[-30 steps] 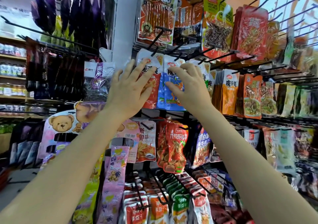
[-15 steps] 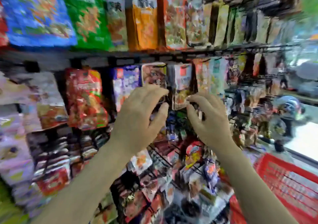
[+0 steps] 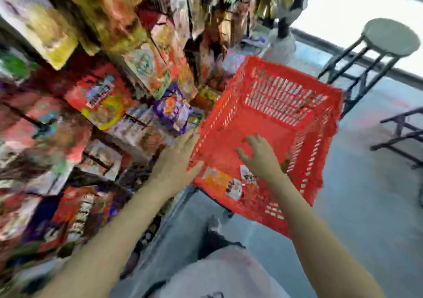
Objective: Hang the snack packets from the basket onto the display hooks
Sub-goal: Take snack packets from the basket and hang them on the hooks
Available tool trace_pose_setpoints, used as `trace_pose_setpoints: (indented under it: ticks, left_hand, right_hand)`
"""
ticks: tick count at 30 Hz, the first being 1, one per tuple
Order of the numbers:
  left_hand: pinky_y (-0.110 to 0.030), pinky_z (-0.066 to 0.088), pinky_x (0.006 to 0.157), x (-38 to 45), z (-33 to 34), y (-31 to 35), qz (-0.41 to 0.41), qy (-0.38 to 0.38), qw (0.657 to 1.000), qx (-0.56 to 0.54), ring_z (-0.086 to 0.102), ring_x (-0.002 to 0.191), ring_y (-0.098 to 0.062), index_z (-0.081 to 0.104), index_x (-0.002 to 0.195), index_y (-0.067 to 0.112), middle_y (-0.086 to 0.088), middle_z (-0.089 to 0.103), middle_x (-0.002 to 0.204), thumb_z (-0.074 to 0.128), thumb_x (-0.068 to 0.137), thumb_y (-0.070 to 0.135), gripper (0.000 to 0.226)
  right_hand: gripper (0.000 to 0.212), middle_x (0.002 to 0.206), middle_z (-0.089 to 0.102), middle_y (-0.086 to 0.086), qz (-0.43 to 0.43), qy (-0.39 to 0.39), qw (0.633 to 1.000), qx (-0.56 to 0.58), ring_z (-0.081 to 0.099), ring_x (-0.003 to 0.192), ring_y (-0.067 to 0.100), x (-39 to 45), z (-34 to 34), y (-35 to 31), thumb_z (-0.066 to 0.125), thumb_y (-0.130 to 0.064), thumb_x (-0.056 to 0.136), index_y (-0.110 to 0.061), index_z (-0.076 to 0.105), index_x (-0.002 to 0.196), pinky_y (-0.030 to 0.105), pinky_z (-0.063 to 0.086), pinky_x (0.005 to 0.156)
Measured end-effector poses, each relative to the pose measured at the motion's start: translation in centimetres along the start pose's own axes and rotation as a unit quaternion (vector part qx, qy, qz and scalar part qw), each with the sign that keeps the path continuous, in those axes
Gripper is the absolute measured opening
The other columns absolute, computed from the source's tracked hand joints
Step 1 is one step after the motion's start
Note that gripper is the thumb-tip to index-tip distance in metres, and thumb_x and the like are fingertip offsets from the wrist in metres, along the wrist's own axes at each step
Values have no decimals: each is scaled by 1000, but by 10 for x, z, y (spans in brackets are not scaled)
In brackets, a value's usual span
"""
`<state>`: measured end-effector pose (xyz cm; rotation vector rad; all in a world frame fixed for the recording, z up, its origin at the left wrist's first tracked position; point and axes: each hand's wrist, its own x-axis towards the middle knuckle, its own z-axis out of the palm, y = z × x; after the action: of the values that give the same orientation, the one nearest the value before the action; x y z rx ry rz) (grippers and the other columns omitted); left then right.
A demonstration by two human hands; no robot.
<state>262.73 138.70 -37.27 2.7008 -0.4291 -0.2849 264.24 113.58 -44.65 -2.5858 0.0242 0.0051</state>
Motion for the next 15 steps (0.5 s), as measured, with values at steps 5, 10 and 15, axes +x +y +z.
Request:
trace_pose_setpoints:
  ticks: [5,10,15]
  left_hand:
    - [-49,39,111,16,28,10,-23,-21,999,10,40,142,-34,36,155,10,-15,29,163,39,87,55,82]
    - [-49,38,111,19,30,12,-55,-21,998,39,37,143,-34,17,161,9,-17,30,161,36,87,61,92]
    - [-48,36,113,18,35,12,-73,-36,994,68,33,144,-35,8,162,12,-16,27,162,31,89,66,94]
  right_hand:
    - [53,125,60,21,110,-219,969,5,55,119,38,16,30,42,74,-33,88,-7,57,131,42,44,98]
    - [59,131,48,25,207,-255,943,-45,53,121,45,24,73,53,67,-29,92,-8,40,141,45,46,98]
    - [59,138,39,30,318,-212,921,-79,49,127,44,10,88,65,61,-24,96,-1,31,141,41,42,104]
